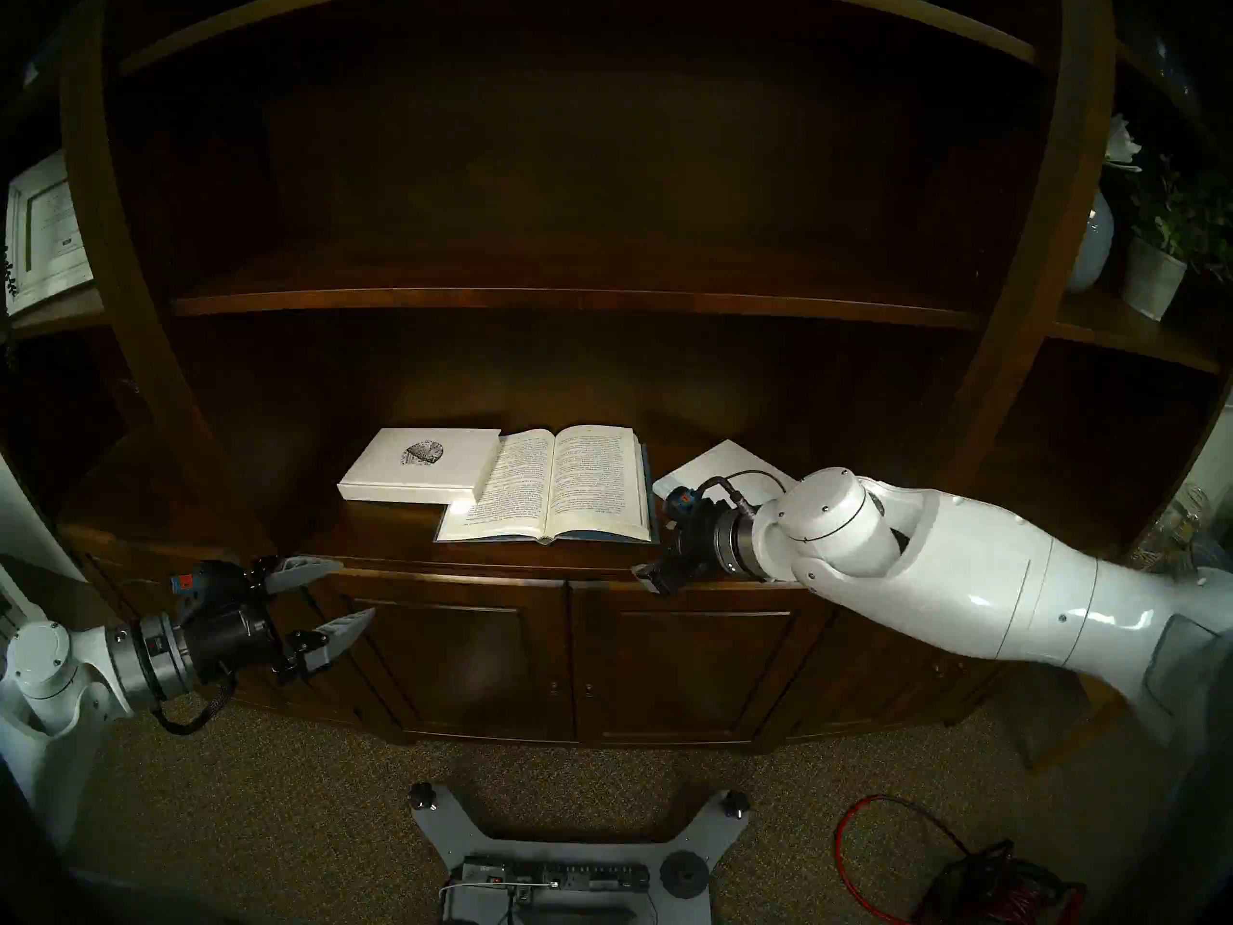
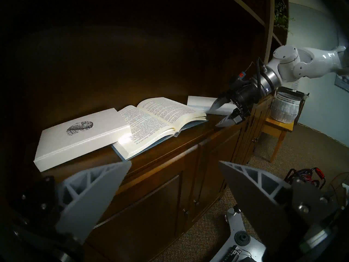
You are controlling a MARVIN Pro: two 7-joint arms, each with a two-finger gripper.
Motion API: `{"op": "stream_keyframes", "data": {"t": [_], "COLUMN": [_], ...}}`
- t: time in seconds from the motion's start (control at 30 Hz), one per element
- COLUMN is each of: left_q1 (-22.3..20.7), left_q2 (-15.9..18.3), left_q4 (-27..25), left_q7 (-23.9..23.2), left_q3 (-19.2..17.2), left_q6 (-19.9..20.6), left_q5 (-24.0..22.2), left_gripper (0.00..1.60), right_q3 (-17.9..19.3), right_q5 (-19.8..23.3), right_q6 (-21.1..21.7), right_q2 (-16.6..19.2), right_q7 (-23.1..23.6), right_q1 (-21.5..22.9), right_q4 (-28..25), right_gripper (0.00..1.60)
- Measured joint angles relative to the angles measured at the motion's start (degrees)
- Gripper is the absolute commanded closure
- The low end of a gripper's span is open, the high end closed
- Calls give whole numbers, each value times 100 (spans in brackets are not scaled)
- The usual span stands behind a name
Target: Close the books and align them horizontally on the shelf
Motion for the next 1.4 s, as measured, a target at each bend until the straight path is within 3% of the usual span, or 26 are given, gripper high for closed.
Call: {"op": "stream_keyframes", "data": {"t": [0.4,1.0,1.4], "left_q1": [0,0,0], "left_q2": [0,0,0], "left_q4": [0,0,0], "left_q7": [0,0,0], "left_q3": [0,0,0], "left_q6": [0,0,0], "left_q5": [0,0,0], "left_gripper": [0,0,0], "right_q3": [9,-153,-282], "right_q5": [-27,-633,-963], "right_q6": [8,464,611], "right_q2": [-94,-837,-990], "right_q7": [-137,-1001,-1630], "right_q1": [26,84,23], "right_q4": [22,437,244], "right_gripper": [0,0,0]}}
